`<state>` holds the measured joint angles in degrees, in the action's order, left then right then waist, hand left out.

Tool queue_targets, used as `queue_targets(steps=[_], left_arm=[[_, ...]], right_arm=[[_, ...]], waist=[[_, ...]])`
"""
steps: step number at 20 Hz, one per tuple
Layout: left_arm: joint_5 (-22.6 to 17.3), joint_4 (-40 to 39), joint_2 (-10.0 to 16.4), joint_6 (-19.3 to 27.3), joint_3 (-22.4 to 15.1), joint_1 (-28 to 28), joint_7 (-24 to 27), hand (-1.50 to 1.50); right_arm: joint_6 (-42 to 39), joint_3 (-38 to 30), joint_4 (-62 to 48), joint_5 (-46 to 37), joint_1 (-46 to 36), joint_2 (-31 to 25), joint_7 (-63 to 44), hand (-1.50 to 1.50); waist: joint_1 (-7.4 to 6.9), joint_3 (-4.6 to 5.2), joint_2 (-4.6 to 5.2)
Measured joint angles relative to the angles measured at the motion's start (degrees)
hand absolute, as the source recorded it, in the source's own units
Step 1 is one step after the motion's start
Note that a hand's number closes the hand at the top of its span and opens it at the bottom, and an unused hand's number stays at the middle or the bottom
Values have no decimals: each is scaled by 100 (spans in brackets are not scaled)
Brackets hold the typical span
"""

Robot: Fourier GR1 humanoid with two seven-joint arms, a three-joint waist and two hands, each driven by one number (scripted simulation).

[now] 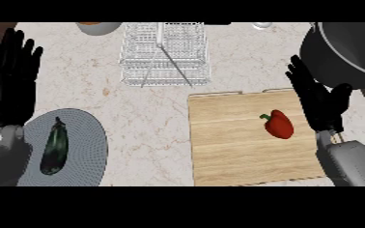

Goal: Pick the bell pepper from the tray and place it in the tiered basket

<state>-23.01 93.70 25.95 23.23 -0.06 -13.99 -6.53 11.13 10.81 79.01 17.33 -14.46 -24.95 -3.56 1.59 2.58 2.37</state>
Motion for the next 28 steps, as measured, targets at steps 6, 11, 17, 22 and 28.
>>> queue_targets(steps=[6,11,17,22,28], left_arm=[[264,-406,-254,-752,-885,215,359,0],[487,-850,-486,-1346,-1552,489,782,0],[687,-1453,-704,-1665,-1709,580,1246,0],[738,-1532,-762,-1675,-1725,719,1368,0],[753,-1611,-756,-1714,-1709,742,1396,0]], right_arm=[[-735,651,68,-91,-429,264,113,-150],[-1008,1120,-295,-441,-490,635,749,-150],[-1392,1124,46,-782,-422,389,1498,-150],[-1588,1163,796,-1498,-820,-668,758,-150],[-2568,1598,1449,-2556,-1335,-2253,-264,-150]], waist=[[-155,-199,-133],[-189,-239,-167],[-131,-252,-220],[-56,-238,-294],[-8,-218,-330]])
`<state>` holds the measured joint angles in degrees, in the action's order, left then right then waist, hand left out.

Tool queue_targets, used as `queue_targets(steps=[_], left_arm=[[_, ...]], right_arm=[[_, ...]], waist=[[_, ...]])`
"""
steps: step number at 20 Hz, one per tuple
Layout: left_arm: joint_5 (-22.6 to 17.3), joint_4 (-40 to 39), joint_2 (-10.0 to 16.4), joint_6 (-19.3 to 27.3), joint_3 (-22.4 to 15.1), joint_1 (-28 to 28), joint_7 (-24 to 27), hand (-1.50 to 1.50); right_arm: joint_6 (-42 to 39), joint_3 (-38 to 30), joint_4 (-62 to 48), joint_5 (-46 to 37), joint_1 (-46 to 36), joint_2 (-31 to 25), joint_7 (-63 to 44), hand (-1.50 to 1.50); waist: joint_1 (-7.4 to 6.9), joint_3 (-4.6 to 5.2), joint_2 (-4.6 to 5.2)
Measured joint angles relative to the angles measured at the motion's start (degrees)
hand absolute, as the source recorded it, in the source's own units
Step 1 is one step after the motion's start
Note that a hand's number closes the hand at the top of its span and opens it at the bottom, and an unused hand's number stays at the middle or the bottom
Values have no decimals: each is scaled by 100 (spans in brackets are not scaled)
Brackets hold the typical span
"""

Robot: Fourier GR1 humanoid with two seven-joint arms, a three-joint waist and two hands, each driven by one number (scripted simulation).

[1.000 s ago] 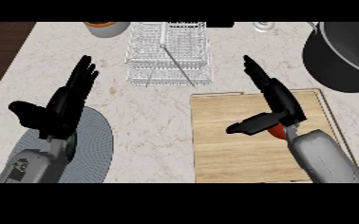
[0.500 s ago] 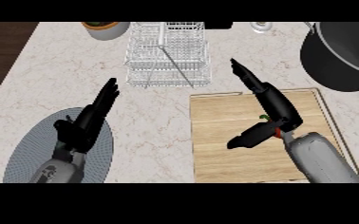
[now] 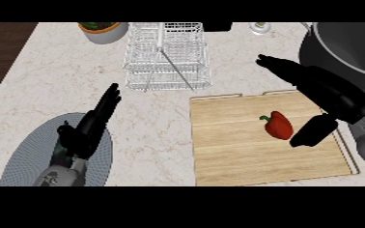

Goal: Pick the bell pepper from the tray and place it in the tiered basket

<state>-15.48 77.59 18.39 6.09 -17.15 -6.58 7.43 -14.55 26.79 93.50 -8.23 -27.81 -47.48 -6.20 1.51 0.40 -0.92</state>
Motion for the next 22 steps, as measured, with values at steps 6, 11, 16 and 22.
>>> queue_targets(steps=[6,11,16,22], left_arm=[[21,25,-23,-41,19,14,-7,0],[132,-48,-113,-115,95,-82,22,0],[245,-85,-179,-255,175,3,109,0],[331,-30,-260,-311,269,-60,-34,0]], right_arm=[[-1171,324,1192,-223,-125,-868,-1211,-150],[-1762,214,2005,-186,99,-829,-2232,-150],[-1746,92,2336,-709,554,-426,-2664,-150],[-1624,292,2102,-1792,838,-1,-2899,-150]], waist=[[-10,-16,17],[-77,-29,57],[-118,-36,76],[-153,-39,88]])
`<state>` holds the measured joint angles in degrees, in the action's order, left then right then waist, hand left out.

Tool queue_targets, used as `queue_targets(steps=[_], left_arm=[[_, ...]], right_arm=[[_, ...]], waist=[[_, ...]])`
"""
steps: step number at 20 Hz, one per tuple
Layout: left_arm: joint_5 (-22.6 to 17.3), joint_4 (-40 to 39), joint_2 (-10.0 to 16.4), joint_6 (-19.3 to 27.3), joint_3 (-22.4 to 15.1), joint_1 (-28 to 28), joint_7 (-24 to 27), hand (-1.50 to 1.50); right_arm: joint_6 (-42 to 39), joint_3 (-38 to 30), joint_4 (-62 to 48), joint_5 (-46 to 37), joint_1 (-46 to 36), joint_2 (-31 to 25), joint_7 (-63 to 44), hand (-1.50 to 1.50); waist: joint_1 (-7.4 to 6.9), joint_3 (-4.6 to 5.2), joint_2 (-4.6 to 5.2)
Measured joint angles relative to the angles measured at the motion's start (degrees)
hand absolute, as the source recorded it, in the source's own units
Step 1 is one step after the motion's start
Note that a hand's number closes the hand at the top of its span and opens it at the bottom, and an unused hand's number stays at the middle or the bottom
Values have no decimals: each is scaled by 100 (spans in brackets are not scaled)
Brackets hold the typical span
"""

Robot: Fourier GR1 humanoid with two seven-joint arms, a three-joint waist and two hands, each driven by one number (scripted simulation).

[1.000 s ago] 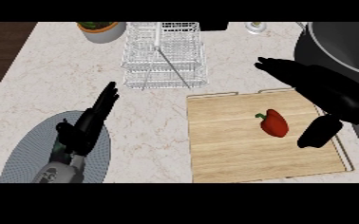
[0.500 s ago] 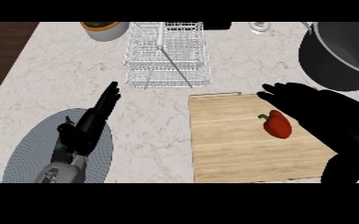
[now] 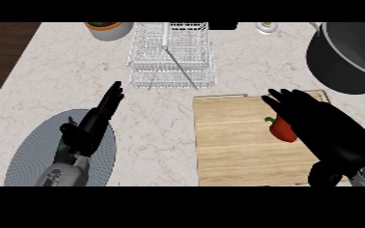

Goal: Pick the bell pepper from the tray and place it in the tiered basket

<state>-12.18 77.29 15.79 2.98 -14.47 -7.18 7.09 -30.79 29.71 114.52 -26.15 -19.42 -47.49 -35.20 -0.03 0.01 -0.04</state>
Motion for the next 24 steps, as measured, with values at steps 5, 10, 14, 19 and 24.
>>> queue_targets(steps=[5,10,14,19,24], left_arm=[[152,-3,-141,-29,54,7,-6,0],[239,61,-214,-154,187,14,-128,0],[356,89,-301,-202,267,57,-115,0],[460,37,-407,-285,409,-43,-239,0],[519,-2,-470,-417,577,-96,-289,0]], right_arm=[[-60,-18,-560,-556,167,388,203,-150],[52,-138,-878,-1051,502,722,679,-150],[182,-316,-1305,-1484,612,934,989,-150],[186,-637,-1790,-1866,653,1103,1416,-150],[383,-754,-2413,-2308,611,1457,1854,-150]], waist=[[-10,-1,5],[-4,-1,4],[-6,-2,4],[-4,-1,5],[-10,-2,6]])
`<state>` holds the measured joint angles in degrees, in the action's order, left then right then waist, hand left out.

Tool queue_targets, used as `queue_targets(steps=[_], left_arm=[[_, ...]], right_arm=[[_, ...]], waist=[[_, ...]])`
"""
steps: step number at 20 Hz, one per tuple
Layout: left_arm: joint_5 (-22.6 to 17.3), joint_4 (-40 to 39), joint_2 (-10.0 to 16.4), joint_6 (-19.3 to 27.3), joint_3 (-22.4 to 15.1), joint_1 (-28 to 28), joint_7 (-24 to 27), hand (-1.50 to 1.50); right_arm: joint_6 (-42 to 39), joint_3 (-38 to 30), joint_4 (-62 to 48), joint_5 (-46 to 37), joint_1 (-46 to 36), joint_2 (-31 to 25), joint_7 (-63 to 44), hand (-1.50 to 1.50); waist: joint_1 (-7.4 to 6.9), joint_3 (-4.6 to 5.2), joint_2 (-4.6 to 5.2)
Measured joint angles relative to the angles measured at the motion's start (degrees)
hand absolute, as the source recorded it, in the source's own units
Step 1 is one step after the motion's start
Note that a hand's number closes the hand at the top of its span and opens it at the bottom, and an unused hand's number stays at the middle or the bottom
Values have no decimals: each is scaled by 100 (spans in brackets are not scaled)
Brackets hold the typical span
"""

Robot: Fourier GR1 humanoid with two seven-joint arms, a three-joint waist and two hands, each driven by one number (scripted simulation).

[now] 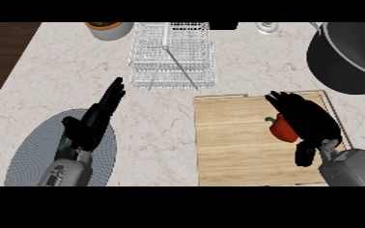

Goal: Pick the bell pepper from the tray and place it in the tiered basket

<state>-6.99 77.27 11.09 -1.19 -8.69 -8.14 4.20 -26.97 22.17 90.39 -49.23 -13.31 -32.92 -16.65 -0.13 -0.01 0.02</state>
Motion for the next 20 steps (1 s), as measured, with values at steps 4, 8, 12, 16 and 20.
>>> queue_targets(steps=[4,8,12,16,20], left_arm=[[131,154,-40,-81,44,186,25,0],[198,12,-122,-191,186,96,87,0],[241,98,-128,-234,255,109,29,0],[352,88,-239,-227,229,168,82,0],[379,-28,-253,-340,332,202,169,0]], right_arm=[[-87,-225,-145,-220,63,88,312,-150],[83,-367,-540,-543,46,323,657,-150],[333,-469,-741,-543,87,572,1059,150],[677,-551,-859,-653,114,677,1539,150],[799,-643,-927,-790,66,863,1798,150]], waist=[[1,0,-3],[3,1,-1],[2,0,0],[5,13,-10],[5,13,-10]])
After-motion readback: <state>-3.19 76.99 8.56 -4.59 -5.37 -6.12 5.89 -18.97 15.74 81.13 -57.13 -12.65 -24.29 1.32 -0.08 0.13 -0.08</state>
